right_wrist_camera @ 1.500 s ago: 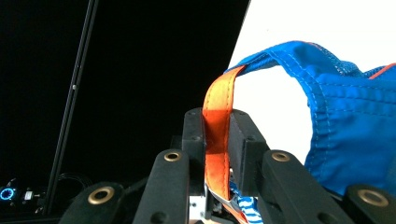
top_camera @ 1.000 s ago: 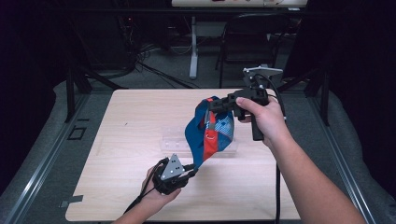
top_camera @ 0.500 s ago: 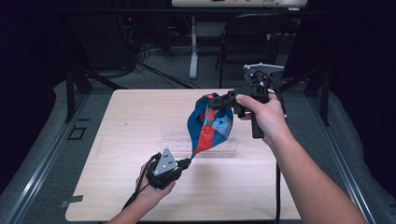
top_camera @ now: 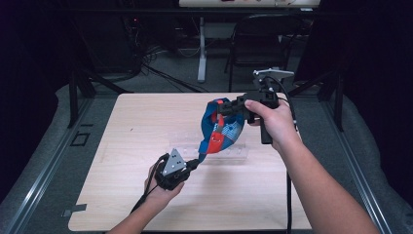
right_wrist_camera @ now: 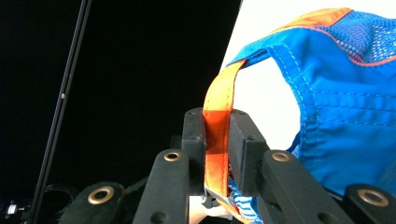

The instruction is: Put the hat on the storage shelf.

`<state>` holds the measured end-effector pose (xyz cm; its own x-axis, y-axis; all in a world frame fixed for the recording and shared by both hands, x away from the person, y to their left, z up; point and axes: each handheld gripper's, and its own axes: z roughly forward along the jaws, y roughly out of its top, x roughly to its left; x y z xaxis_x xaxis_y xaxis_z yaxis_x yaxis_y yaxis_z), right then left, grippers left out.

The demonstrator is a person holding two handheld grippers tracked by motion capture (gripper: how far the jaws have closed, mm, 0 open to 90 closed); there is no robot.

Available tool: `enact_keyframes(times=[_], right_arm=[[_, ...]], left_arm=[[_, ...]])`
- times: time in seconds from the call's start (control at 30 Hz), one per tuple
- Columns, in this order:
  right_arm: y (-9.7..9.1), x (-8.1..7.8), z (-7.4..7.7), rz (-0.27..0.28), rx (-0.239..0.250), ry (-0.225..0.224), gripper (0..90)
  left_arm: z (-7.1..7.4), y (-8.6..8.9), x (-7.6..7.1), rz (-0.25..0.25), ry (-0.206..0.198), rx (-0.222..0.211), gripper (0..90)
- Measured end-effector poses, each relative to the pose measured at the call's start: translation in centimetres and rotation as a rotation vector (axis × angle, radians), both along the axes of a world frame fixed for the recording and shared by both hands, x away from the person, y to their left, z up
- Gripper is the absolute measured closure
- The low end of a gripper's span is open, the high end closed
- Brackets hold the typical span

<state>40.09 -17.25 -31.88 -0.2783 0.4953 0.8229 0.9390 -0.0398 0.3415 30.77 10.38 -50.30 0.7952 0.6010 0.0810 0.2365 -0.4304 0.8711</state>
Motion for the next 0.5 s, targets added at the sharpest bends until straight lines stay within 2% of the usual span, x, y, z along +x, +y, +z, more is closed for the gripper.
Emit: enact_keyframes(times=[0.17, 0.5], right_arm=[[-0.1, 0.6, -0.6, -0.009, -0.012, 0.009, 77.9], [0.0, 1.4, -1.7, -0.018, -0.017, 0.026, 78.0]], left_arm=[[-0.2, 0.0, 0.9, 0.006, 0.002, -0.007, 88.1], [-0.6, -0.2, 1.9, 0.016, 0.000, 0.002, 88.2]])
